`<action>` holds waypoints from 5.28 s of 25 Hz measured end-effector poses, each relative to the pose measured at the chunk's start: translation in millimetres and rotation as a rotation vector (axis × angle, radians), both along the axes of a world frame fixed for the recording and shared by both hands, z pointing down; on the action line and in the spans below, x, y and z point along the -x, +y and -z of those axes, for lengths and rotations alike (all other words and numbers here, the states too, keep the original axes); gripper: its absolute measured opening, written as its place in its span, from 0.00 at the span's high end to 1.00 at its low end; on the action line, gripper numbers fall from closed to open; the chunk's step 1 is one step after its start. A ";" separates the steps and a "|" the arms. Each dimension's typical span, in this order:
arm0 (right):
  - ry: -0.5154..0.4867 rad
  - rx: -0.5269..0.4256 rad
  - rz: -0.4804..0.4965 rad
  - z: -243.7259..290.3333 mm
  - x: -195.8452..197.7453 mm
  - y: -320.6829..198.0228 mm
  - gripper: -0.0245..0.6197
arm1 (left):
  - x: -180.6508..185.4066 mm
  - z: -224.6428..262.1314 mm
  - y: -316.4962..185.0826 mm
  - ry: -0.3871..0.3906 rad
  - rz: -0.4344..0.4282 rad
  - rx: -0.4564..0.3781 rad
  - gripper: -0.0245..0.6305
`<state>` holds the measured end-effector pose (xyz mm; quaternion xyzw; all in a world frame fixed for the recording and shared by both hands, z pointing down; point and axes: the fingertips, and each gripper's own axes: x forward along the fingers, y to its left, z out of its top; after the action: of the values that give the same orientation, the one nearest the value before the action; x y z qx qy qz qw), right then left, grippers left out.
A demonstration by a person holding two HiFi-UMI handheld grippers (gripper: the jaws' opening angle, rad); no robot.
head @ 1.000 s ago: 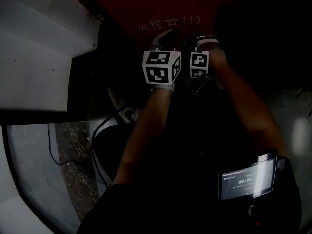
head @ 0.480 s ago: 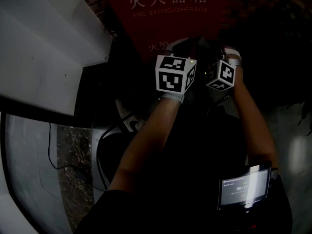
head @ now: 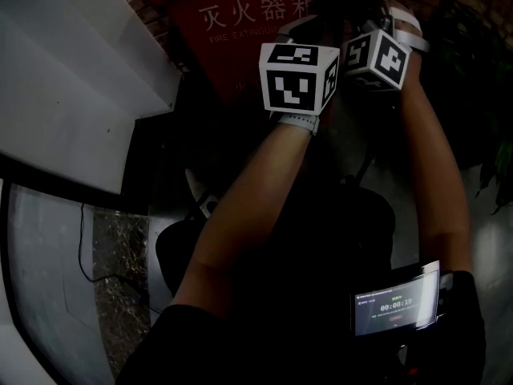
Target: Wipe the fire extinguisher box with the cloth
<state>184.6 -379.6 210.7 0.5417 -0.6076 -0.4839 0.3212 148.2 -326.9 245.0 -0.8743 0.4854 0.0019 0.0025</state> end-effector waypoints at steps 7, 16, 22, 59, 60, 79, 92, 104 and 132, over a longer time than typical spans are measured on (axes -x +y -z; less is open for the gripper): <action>0.132 -0.010 0.020 -2.0 9.0 -0.4 0.92 | -10.6 6.4 7.7 -0.022 -0.003 -0.041 0.96; 0.179 0.137 0.013 -89.8 13.3 -8.5 0.92 | 23.3 -61.5 -1.7 -0.058 0.063 0.030 0.96; 0.167 0.232 0.046 -147.3 19.7 -8.4 0.92 | 38.6 -107.4 -5.6 -0.065 0.081 0.068 0.96; 0.229 0.767 0.235 -344.1 72.2 30.8 0.92 | 88.6 -145.8 14.3 -0.064 0.000 0.198 0.96; 0.221 0.750 0.250 -320.2 76.4 36.2 0.92 | 94.0 -127.1 17.2 -0.058 -0.001 0.187 0.96; 0.144 0.429 0.405 92.6 171.2 62.2 0.92 | 189.0 165.0 27.9 -0.186 0.044 -0.092 0.96; 0.310 0.378 0.324 137.6 246.8 -57.7 0.92 | 267.0 193.1 -62.7 -0.300 0.156 -0.021 0.96; 0.615 0.356 0.267 84.6 319.0 -148.3 0.92 | 308.4 154.0 -108.3 -0.338 0.175 0.066 0.96; 0.661 0.570 0.304 62.8 205.4 -138.2 0.92 | 222.7 167.5 -110.9 -0.392 0.107 0.043 0.96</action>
<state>-20.8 -517.8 148.0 0.1531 -0.6539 -0.4858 0.5594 -74.5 -437.8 77.4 -0.8306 0.5214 -0.1789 0.0783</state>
